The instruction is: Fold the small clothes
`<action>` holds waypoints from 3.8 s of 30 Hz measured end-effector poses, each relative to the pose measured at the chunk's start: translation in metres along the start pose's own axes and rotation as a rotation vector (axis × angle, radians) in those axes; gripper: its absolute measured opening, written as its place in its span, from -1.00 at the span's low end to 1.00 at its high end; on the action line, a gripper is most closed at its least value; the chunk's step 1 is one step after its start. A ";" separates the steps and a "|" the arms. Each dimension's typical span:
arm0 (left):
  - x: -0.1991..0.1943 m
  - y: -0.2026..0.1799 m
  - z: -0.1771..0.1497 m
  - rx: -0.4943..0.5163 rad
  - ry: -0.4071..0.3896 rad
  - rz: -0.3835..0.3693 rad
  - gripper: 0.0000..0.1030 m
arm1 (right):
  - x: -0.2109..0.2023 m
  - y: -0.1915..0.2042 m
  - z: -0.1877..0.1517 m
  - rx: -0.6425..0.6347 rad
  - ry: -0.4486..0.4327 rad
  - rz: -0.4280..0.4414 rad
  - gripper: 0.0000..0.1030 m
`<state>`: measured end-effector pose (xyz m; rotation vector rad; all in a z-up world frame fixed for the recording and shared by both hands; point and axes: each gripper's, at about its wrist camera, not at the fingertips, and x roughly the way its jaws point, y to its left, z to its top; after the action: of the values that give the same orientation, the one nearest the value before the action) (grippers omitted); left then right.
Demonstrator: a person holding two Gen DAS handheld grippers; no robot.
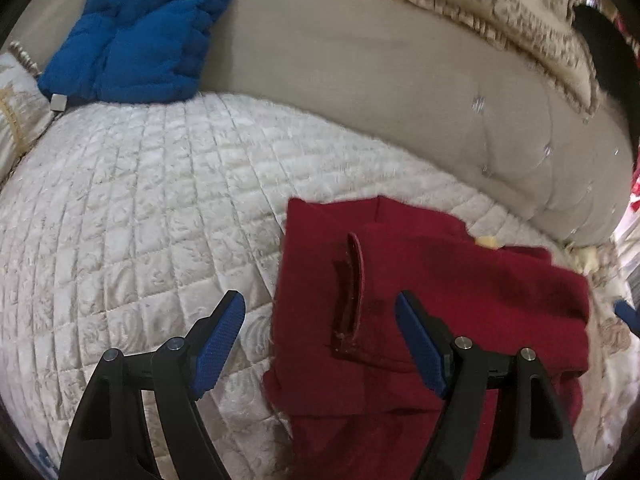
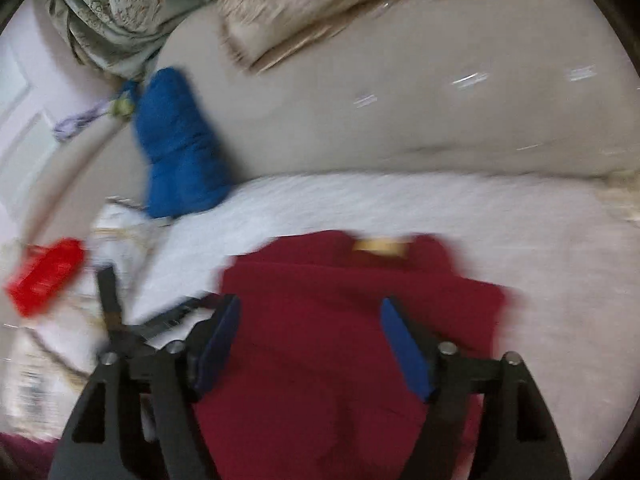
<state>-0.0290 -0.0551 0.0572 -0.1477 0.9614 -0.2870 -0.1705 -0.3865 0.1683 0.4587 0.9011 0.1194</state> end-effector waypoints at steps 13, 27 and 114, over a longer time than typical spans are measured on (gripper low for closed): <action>0.011 -0.023 0.004 0.083 0.057 -0.127 -1.00 | -0.005 -0.038 -0.043 0.023 -0.002 -0.183 -0.79; 0.006 -0.005 0.010 0.066 0.038 -0.013 -1.00 | -0.045 -0.114 -0.040 0.367 -0.108 -0.102 0.52; -0.012 -0.039 -0.021 0.105 0.015 0.081 -0.74 | 0.001 -0.044 -0.085 0.141 0.136 -0.316 -0.01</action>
<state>-0.0591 -0.0881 0.0646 -0.0103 0.9629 -0.2639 -0.2396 -0.3972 0.1032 0.4366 1.1091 -0.2056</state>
